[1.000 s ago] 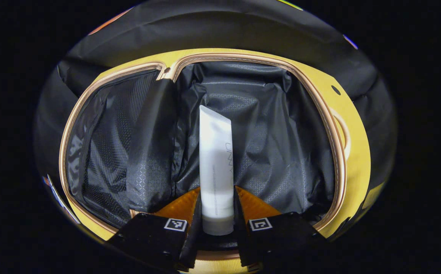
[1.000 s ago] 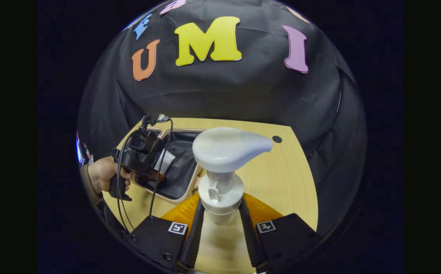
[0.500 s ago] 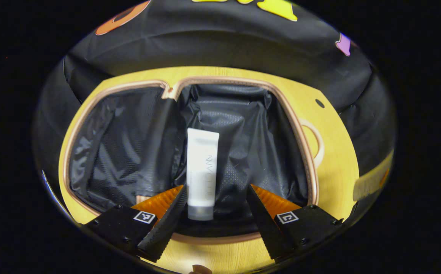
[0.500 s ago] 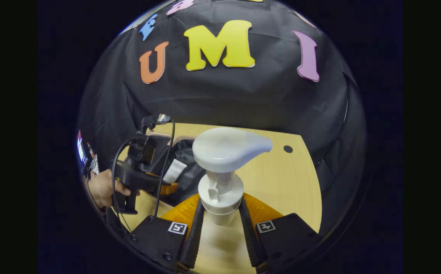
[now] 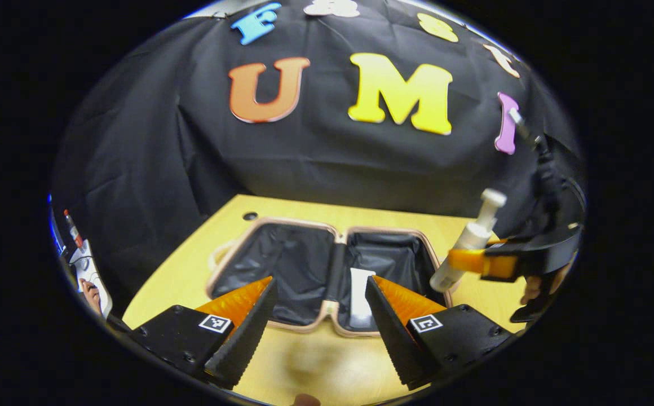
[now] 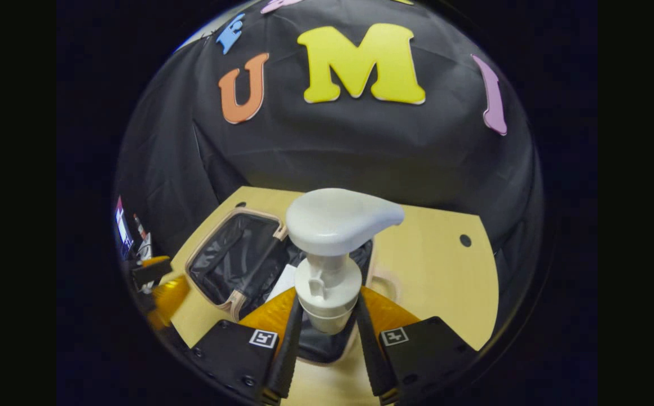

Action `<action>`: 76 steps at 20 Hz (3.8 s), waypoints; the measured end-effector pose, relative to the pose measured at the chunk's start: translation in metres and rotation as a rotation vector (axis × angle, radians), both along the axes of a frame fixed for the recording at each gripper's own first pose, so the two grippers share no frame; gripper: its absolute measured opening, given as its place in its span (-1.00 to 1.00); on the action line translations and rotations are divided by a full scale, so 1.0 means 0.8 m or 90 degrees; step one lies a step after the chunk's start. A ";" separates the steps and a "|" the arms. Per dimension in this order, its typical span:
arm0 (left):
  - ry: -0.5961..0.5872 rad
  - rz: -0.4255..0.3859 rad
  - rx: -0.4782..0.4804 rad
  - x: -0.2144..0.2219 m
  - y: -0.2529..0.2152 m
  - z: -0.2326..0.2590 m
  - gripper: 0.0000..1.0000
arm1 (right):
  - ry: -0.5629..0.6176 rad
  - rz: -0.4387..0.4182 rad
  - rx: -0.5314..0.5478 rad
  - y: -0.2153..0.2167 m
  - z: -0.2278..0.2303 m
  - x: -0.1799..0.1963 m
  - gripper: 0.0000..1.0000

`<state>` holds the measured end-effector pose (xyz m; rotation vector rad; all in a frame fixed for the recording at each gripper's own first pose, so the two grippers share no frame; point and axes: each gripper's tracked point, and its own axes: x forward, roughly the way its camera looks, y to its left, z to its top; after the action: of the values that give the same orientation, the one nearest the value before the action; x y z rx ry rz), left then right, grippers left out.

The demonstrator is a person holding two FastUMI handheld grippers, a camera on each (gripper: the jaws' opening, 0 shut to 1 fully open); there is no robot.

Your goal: First open the suitcase, pack the skin care products into it, and then close the suitcase.

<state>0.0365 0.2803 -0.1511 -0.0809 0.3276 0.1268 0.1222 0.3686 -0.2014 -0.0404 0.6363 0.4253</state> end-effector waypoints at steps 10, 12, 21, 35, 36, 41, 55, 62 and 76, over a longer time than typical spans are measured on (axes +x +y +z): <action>-0.169 0.025 0.073 -0.063 0.071 0.082 0.96 | 0.142 -0.073 -0.051 0.033 -0.108 -0.018 -0.07; -0.187 0.004 0.077 -0.059 0.065 0.093 0.95 | 0.155 -0.089 -0.055 0.033 -0.109 -0.014 -0.07; -0.171 0.014 0.065 -0.061 0.084 0.083 0.98 | 0.253 -0.181 -0.036 0.043 -0.139 0.008 -0.02; -0.113 0.060 0.010 -0.028 0.181 0.035 0.98 | 0.184 -0.153 0.034 0.067 -0.078 0.003 0.57; -0.110 0.068 -0.007 -0.018 0.198 0.026 0.99 | 0.158 -0.128 0.042 0.070 -0.055 -0.002 0.59; -0.059 0.109 -0.146 0.043 0.280 -0.051 0.96 | -0.008 -0.040 0.032 0.042 0.056 -0.038 0.63; 0.022 0.079 -0.408 0.167 0.308 -0.208 0.92 | -0.140 -0.131 -0.014 -0.177 0.164 -0.144 0.55; -0.012 0.041 -0.562 0.196 0.287 -0.209 0.09 | -0.103 -0.167 -0.024 -0.204 0.136 -0.165 0.63; 0.029 0.088 -0.641 0.187 0.294 -0.201 -0.94 | -0.173 -0.299 0.009 -0.276 0.181 -0.213 0.53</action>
<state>0.1857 0.5157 -0.3119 -1.0991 0.4063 0.0900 -0.0479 0.1474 -0.0563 0.0633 0.3575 -0.0315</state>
